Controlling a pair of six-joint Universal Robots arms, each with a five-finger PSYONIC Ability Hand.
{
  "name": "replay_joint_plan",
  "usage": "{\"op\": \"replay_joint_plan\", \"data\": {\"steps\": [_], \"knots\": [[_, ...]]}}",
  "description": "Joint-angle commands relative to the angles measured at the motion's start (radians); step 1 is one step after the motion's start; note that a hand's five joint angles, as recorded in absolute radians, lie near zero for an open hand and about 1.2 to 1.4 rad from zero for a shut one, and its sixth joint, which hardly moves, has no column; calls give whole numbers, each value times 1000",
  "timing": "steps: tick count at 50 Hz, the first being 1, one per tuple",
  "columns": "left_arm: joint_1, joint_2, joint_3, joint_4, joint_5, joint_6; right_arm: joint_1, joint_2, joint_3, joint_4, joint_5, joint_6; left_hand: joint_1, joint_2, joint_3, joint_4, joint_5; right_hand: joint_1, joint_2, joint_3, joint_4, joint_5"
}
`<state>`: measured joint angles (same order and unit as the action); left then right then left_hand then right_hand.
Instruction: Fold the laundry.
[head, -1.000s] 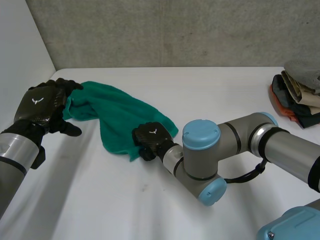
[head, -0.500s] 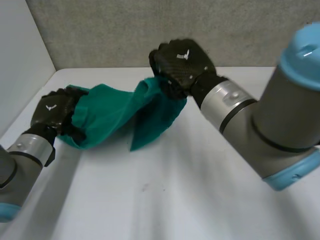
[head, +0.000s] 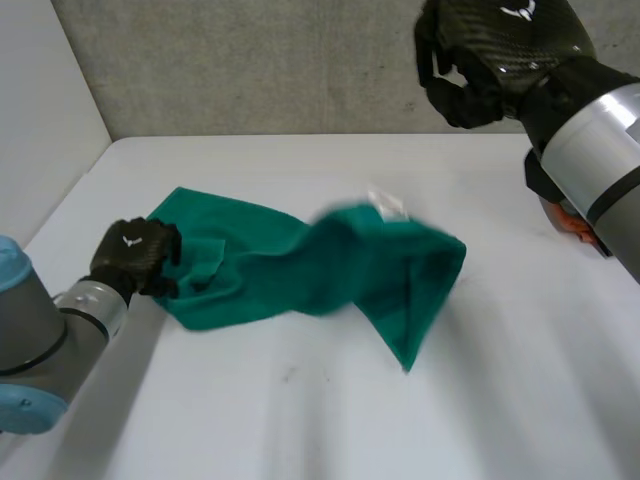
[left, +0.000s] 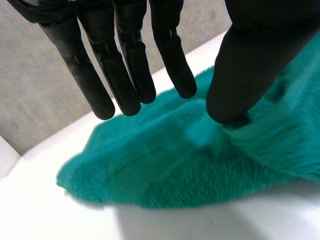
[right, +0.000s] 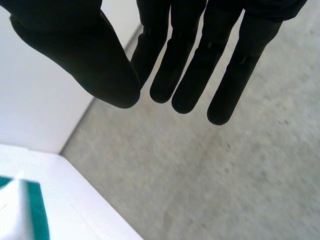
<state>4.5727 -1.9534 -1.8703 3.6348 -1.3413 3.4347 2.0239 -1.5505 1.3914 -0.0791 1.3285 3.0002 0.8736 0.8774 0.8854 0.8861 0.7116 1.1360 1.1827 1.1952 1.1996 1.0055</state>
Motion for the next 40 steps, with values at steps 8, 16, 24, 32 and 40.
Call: {"op": "replay_joint_plan", "data": {"steps": [8, 16, 24, 32, 40], "knots": [[34, 284, -75, -21, 100, 4, -114, 12, 138, 1, -54, -43, -328, -332, -340, -341, -341, 260, 214, 201, 197, 216], [95, 206, -60, -22, 283, 96, -113, 35, 218, 113, -100, -104, -396, -400, -408, -408, -408, -521, -568, -580, -585, -565], [101, 1, 57, -56, 399, 409, -70, 176, 285, 96, 47, -86, -440, -444, -452, -452, -452, -831, -878, -890, -894, -875], [101, -199, 259, -263, 401, 717, 93, 351, 305, -97, 211, -83, -496, -499, -507, -508, -508, -819, -866, -878, -883, -863], [85, -329, 414, -492, 403, 903, 110, 509, 267, -280, 209, -135, -496, -500, -508, -508, -508, -784, -831, -843, -847, -828]]}}
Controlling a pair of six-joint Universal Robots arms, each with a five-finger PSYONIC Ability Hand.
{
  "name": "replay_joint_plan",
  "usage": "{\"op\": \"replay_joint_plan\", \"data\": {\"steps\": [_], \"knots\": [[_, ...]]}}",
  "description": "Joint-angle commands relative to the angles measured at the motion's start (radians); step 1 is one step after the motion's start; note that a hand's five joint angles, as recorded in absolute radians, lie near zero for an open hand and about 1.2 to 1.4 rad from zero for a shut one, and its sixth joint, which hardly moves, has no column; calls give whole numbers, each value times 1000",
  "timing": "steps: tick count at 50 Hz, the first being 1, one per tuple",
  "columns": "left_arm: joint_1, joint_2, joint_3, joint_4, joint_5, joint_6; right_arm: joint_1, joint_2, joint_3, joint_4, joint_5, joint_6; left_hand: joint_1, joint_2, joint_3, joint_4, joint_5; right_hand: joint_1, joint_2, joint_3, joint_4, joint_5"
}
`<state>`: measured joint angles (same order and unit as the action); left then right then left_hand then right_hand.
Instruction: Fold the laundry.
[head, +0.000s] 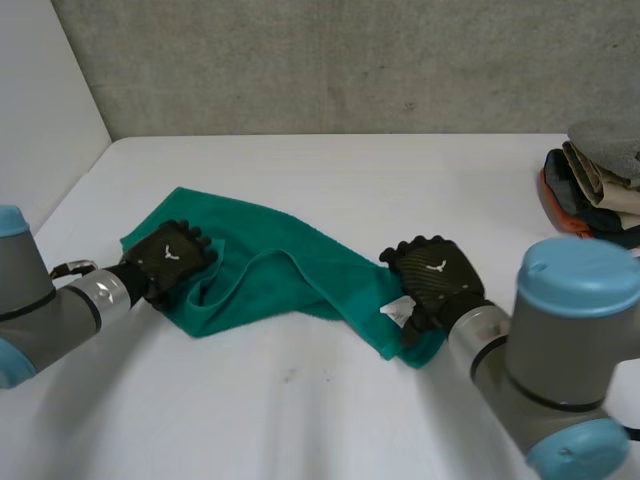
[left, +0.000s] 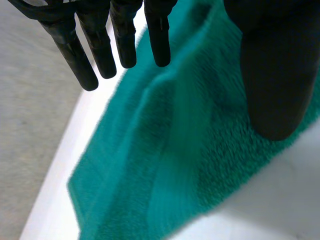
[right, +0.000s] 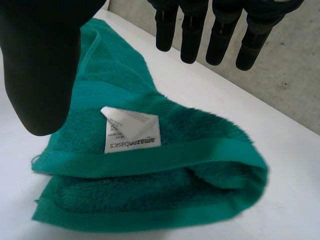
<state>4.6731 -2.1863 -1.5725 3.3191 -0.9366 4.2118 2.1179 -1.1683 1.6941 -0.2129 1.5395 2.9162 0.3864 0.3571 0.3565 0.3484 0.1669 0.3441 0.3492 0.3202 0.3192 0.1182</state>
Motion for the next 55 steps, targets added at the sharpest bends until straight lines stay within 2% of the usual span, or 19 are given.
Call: {"op": "replay_joint_plan", "data": {"steps": [1, 3, 5, 6, 7, 8, 10, 12, 17, 22, 27, 29, 32, 35, 37, 45, 55], "knots": [[-19, -102, 126, -184, -4, 128, 17, 145, -46, -149, -2, -64, 3, 32, 33, 41, 48, 14, 9, 38, 39, 65], [-30, -118, 141, -187, -4, 128, 16, 182, -71, -149, 4, -89, 97, 126, 127, 135, 142, 52, 47, 76, 77, 103], [-37, -124, 146, -185, -4, 126, 17, 223, -108, -148, 13, -120, 234, 264, 264, 272, 279, 198, 193, 222, 223, 249], [-45, -124, 146, -185, -7, 123, 17, 232, -116, -148, 14, -127, 456, 485, 486, 494, 501, 309, 304, 333, 334, 361], [-48, -124, 146, -184, -7, 119, 16, 237, -122, -148, 16, -135, 580, 610, 610, 618, 625, 496, 491, 520, 521, 548], [-51, -124, 146, -181, -7, 111, 16, 240, -128, -155, 17, -143, 698, 727, 728, 736, 743, 1047, 1041, 1070, 1072, 1098], [-59, -107, 144, -170, -8, 67, 11, 239, -132, -155, 16, -141, 935, 965, 965, 973, 980, 1052, 1047, 1076, 1077, 1103], [-63, -89, 143, -156, -8, 16, 7, 228, -134, -154, 16, -150, 1010, 1039, 1040, 1048, 1055, 1052, 1047, 1076, 1077, 1103], [-85, 46, 102, -75, -13, -171, 4, 165, -137, -140, 14, -169, 1010, 1039, 1040, 1048, 1055, 1052, 1047, 1076, 1077, 1103], [-112, 195, 33, 61, -68, -372, 2, 111, -126, -103, 10, -204, 1010, 1039, 1040, 1048, 1055, 1052, 1047, 1076, 1077, 1103], [-128, 240, -10, 123, -100, -461, -1, 108, -120, -57, 5, -209, 1010, 1039, 1040, 1048, 1055, 1052, 1047, 1076, 1077, 1103], [-129, 227, -21, 122, -102, -464, -6, 108, -114, -42, 2, -210, 996, 1025, 1026, 1034, 1041, 1052, 1047, 1076, 1077, 1103], [-126, 203, -23, 117, -102, -461, -24, 107, -111, -36, 1, -210, 791, 820, 821, 829, 836, 1052, 1047, 1076, 1077, 1103], [-116, 174, -24, 105, -99, -454, -39, 105, -109, -33, 1, -210, 369, 398, 399, 407, 414, 1052, 1047, 1076, 1077, 1103], [-114, 166, -24, 89, -96, -438, -48, 105, -111, -31, 1, -212, 204, 233, 233, 241, 248, 1052, 1047, 1076, 1077, 1103], [-114, 151, -20, 14, -76, -371, -68, 102, -111, -3, -4, -232, 185, 215, 215, 223, 230, 1052, 1047, 1076, 1077, 1103], [-116, 82, -20, -114, -11, -195, -68, 104, -109, -3, -4, -235, 115, 144, 145, 153, 160, 1052, 1047, 1076, 1077, 1103]]}}
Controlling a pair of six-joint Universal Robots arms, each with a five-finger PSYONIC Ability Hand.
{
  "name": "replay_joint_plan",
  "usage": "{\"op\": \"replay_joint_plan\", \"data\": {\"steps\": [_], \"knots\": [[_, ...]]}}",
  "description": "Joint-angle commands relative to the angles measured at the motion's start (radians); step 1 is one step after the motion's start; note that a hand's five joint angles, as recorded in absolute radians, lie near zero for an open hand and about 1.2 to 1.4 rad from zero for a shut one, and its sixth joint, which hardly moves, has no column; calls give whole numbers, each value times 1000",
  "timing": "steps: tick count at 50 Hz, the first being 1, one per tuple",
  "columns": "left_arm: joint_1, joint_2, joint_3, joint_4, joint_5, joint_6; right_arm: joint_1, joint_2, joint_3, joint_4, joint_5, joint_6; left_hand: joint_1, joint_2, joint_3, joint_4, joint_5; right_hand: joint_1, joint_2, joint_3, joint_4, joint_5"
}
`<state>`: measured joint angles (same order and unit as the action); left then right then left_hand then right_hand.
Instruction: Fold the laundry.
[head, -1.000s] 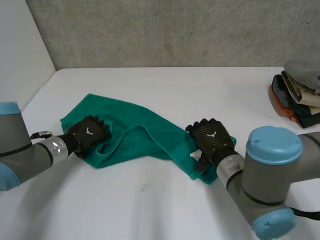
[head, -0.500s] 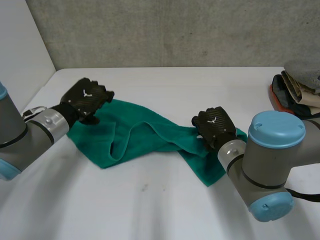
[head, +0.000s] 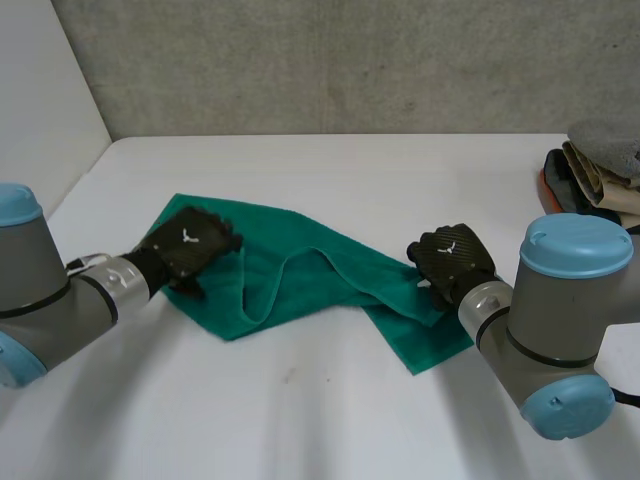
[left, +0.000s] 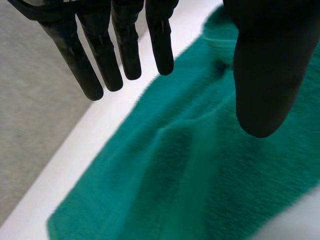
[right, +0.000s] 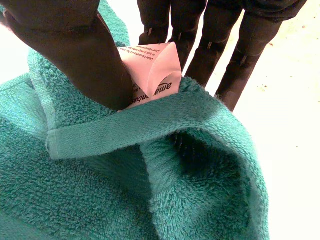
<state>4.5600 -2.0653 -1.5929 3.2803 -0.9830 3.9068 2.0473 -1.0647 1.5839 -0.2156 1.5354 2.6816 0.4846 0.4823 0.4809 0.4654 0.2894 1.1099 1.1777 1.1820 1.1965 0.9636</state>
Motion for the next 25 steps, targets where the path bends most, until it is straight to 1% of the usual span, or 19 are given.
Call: {"op": "replay_joint_plan", "data": {"steps": [1, 5, 6, 7, 8, 11, 13, 15, 16, 19, 20, 22, 23, 25], "knots": [[-3, -45, 2, -82, 37, 117, 2, 0, 1, -1, -1, -2, 17, 19, 20, 36, 37, 286, 219, 214, 200, 258], [-13, -88, 11, -105, 33, 140, 2, 2, -2, -1, -1, -2, 46, 48, 50, 65, 67, 286, 219, 214, 200, 258], [-15, -94, 11, -107, 32, 141, 2, 2, -4, -1, 0, -3, 75, 77, 79, 94, 96, 286, 219, 214, 200, 258], [-16, -98, 11, -108, 30, 144, 1, 2, -4, -1, 0, -3, 154, 156, 158, 173, 174, 286, 219, 214, 200, 258], [-18, -98, 13, -105, 29, 143, 1, 2, -4, 1, 0, -3, 442, 445, 446, 462, 463, 286, 219, 214, 200, 258], [-21, -96, 17, -99, 27, 128, -15, -1, -10, 12, 2, -17, 890, 892, 894, 909, 911, 286, 219, 214, 200, 258], [-29, -73, 17, -93, 23, 117, -24, -4, -12, 24, 3, -37, 912, 914, 915, 931, 932, 286, 219, 214, 200, 258], [-33, -30, 17, -91, 21, 95, -36, -20, -19, 61, 8, -90, 912, 914, 915, 931, 932, 286, 219, 214, 200, 258], [-38, 29, 13, -90, 17, 54, -41, -30, -21, 76, 8, -113, 912, 914, 915, 931, 932, 286, 219, 214, 200, 258], [-41, 114, -1, -77, -9, -38, -74, -87, -38, 157, 14, -218, 912, 914, 915, 931, 932, 286, 219, 214, 200, 258], [-44, 172, -12, -71, -32, -105, -85, -99, -42, 180, 14, -244, 912, 914, 915, 931, 932, 286, 219, 214, 200, 258], [-49, 237, -25, -70, -57, -168, -105, -141, -61, 246, 20, -316, 912, 914, 915, 931, 932, 286, 219, 214, 200, 258], [-55, 305, -44, -68, -80, -225, -108, -155, -67, 268, 20, -336, 912, 914, 915, 931, 932, 286, 219, 214, 200, 258], [-58, 373, -65, -61, -103, -274, -113, -185, -82, 306, 25, -367, 912, 914, 915, 931, 932, 286, 219, 214, 200, 258]]}}
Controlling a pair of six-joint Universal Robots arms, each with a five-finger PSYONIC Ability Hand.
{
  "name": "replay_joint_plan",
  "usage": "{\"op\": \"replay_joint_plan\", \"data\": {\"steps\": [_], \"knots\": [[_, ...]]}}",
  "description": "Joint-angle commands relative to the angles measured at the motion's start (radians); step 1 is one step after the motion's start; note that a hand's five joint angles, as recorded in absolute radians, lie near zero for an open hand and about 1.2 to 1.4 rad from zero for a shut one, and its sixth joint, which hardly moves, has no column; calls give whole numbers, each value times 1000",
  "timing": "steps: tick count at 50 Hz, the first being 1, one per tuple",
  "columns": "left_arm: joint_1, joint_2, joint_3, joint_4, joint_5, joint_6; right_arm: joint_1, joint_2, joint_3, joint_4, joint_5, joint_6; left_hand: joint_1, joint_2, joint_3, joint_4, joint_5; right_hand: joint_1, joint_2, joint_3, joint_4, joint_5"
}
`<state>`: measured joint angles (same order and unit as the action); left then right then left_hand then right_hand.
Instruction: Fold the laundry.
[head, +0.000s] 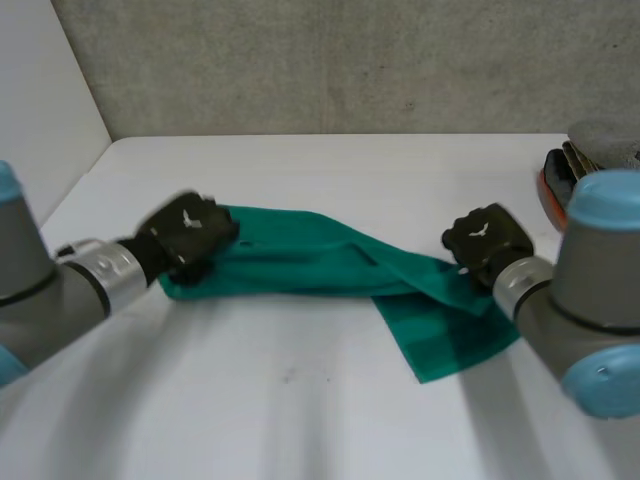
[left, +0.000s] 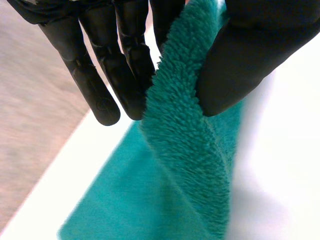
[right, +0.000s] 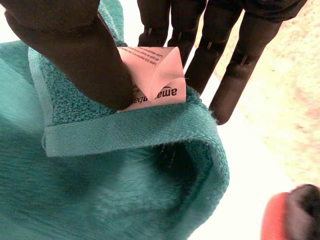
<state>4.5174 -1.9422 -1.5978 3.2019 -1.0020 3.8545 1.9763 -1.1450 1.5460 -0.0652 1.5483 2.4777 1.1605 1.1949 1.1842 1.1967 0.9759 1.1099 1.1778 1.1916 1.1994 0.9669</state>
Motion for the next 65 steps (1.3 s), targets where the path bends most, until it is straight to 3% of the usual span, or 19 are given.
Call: {"op": "replay_joint_plan", "data": {"steps": [1, 6, 11, 16, 22, 26, 30, 31, 35, 41, 49, 58, 62, 65], "knots": [[-17, 284, -70, 22, -95, -243, -45, -137, -56, 197, 18, -187, 236, 201, 212, 200, 246, 286, 218, 205, 197, 255], [-20, 454, -163, 52, -179, -355, -54, -217, -81, 366, 38, -255, 236, 201, 212, 200, 246, 286, 218, 205, 197, 255], [-44, 433, -228, 53, -214, -371, -48, -225, -83, 490, 30, -305, 236, 201, 212, 200, 246, 286, 218, 205, 197, 255], [-93, 228, -209, 98, -251, -365, -56, -83, -144, 498, 45, -316, 236, 201, 212, 200, 246, 286, 218, 205, 197, 255], [-118, -41, 31, 133, -432, -244, -53, 66, -311, 481, 76, -307, 236, 201, 212, 200, 246, 286, 218, 205, 197, 255], [-173, -90, 249, 147, -494, -149, -50, 123, -463, 357, 93, -295, 236, 201, 212, 200, 246, 286, 218, 205, 197, 255], [-196, -81, 447, 208, -503, -124, -51, 126, -579, 101, 95, -231, 236, 201, 212, 200, 246, 286, 218, 205, 197, 255], [-196, -78, 476, 231, -506, -128, -51, 116, -598, -32, 93, -198, 236, 201, 212, 200, 246, 286, 218, 205, 197, 255], [-201, -38, 529, 357, -543, -150, -57, 53, -572, -328, 81, -131, 236, 201, 212, 200, 246, 286, 218, 205, 197, 255], [-204, 46, 423, 424, -616, -165, -53, 36, -524, -409, 36, -95, 236, 201, 212, 200, 246, 286, 218, 205, 197, 255], [-208, 103, 118, 429, -622, -211, -86, 28, -439, -291, 23, -13, 236, 201, 212, 200, 246, 286, 218, 205, 197, 255], [-247, 49, -142, 415, -624, -267, -140, 145, -220, 17, -22, -9, 236, 201, 212, 200, 246, 286, 218, 205, 197, 255], [-290, 11, -197, 359, -629, -267, -172, 179, -132, 13, -48, -11, 236, 201, 212, 200, 246, 286, 218, 205, 197, 255], [-300, 17, -211, 283, -642, -268, -203, 177, -87, -1, -65, -13, 52, 17, 28, 16, 62, 286, 218, 205, 197, 255]]}}
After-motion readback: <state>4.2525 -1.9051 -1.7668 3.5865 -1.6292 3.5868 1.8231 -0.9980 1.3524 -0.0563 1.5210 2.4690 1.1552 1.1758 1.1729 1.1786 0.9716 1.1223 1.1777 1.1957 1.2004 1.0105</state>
